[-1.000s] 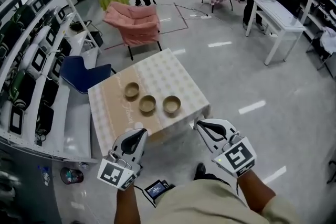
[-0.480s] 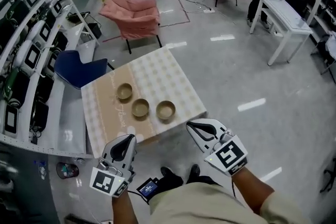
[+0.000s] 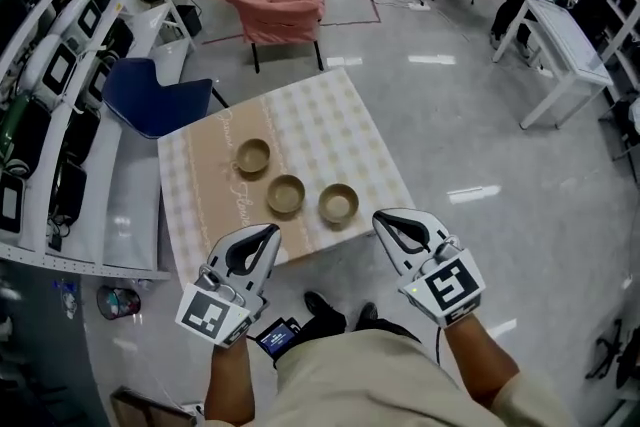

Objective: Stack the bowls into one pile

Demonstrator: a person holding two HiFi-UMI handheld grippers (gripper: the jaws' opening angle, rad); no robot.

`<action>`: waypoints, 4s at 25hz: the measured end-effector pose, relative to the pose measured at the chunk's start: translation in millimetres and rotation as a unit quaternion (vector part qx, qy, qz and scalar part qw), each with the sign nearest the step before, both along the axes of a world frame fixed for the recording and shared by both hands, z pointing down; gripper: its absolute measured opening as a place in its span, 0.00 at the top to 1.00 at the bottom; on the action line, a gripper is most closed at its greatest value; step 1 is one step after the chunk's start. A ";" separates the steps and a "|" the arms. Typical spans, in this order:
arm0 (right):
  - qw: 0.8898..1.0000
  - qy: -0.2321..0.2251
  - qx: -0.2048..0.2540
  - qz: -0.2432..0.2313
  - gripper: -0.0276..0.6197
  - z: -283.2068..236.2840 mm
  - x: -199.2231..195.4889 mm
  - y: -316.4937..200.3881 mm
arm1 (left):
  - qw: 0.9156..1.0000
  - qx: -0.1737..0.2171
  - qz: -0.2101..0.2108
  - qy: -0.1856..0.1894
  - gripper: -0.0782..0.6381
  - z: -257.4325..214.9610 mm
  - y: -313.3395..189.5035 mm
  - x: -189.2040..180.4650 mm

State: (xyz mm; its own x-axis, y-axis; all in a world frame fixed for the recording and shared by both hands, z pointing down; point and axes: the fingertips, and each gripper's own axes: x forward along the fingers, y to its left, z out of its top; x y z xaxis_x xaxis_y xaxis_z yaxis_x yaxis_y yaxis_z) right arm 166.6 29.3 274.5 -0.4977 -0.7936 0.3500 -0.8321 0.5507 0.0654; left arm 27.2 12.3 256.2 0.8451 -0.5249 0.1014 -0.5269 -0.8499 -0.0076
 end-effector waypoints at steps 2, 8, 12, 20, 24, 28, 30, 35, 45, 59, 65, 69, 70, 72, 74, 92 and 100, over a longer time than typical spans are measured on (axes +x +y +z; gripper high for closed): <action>1.000 0.007 -0.005 0.010 0.95 5.3 -4.1 -14.1 | 1.000 0.000 0.008 0.004 0.88 1.6 -16.0 -6.5; 0.999 0.012 -0.010 0.035 0.95 24.3 -15.0 -44.7 | 0.999 -0.011 0.041 0.003 0.88 20.7 -47.4 -13.2; 0.999 0.016 -0.022 0.034 0.95 44.3 -17.6 -66.1 | 0.999 -0.026 0.043 0.005 0.88 37.1 -63.8 -14.7; 0.998 0.020 -0.066 0.011 0.95 118.9 -10.4 -122.2 | 0.998 -0.061 0.014 -0.022 0.88 83.3 -106.7 -15.4; 0.995 0.029 -0.098 -0.013 0.95 174.2 -8.4 -148.3 | 0.997 -0.077 -0.013 -0.026 0.88 107.8 -130.5 -17.1; 0.989 0.039 -0.140 -0.029 0.95 226.5 -6.4 -166.8 | 0.995 -0.093 -0.030 -0.032 0.88 133.4 -152.9 -19.7; 0.984 0.044 -0.165 -0.040 0.95 250.4 -4.9 -169.2 | 0.993 -0.104 -0.039 -0.033 0.88 143.7 -159.7 -19.9; 0.974 0.060 -0.210 -0.060 0.94 302.5 -2.7 -175.1 | 0.991 -0.117 -0.050 -0.044 0.88 170.9 -177.1 -20.3; 0.959 0.092 -0.260 -0.072 0.80 357.9 1.8 -177.2 | 0.987 -0.139 -0.069 -0.042 0.88 204.5 -196.6 -27.3; 0.943 0.082 -0.311 -0.085 0.94 367.3 -6.5 -179.3 | 0.984 -0.150 -0.094 -0.028 0.88 218.5 -210.7 -49.7; 0.948 0.085 -0.288 -0.103 0.94 330.7 -19.5 -192.3 | 0.983 -0.145 -0.112 -0.022 0.88 213.8 -214.1 -69.1; 0.953 0.083 -0.266 -0.119 0.94 305.0 -32.8 -206.6 | 0.982 -0.144 -0.124 -0.022 0.88 212.8 -213.7 -81.8; 0.954 0.081 -0.261 -0.123 0.94 299.8 -37.2 -210.4 | 0.981 -0.144 -0.128 -0.021 0.88 212.5 -213.7 -85.0; 0.955 0.079 -0.254 -0.131 0.94 292.2 -47.5 -217.7 | 0.980 -0.144 -0.136 -0.020 0.88 211.6 -214.0 -91.6; 0.955 0.077 -0.250 -0.140 0.94 288.1 -59.0 -224.0 | 0.979 -0.142 -0.143 -0.016 0.88 209.9 -214.7 -97.8; 0.936 0.088 -0.260 -0.221 0.94 311.3 -137.9 -246.6 | 0.965 -0.157 -0.211 -0.012 0.88 229.7 -217.0 -147.3; 0.926 0.100 -0.272 -0.241 0.94 329.0 -150.3 -245.5 | 0.960 -0.167 -0.225 -0.011 0.88 242.5 -221.2 -153.7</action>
